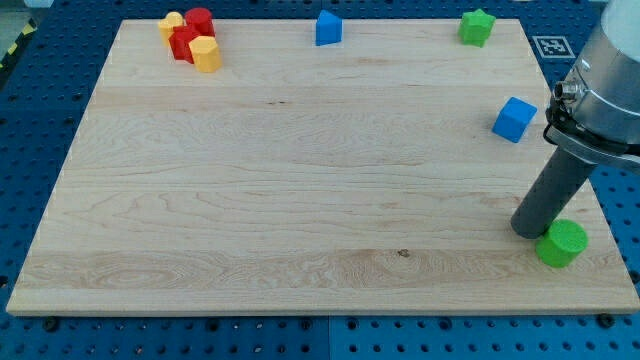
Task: Move your arm to the top left
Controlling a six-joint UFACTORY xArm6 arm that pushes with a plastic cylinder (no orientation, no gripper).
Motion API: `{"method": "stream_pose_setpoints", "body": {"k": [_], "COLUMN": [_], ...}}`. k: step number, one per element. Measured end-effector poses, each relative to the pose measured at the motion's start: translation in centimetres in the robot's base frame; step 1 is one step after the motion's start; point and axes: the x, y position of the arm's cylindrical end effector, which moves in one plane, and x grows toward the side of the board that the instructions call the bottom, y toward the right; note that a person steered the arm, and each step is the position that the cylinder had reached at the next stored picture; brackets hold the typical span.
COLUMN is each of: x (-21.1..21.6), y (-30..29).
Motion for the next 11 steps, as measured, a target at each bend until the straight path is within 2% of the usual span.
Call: {"method": "stream_pose_setpoints", "body": {"k": [2,5,6,8,11], "x": [-2.2,-3.0,-4.7,-8.0,-18.1], "y": [-7.5,-7.7,-11.0,-22.1,-38.5]}}
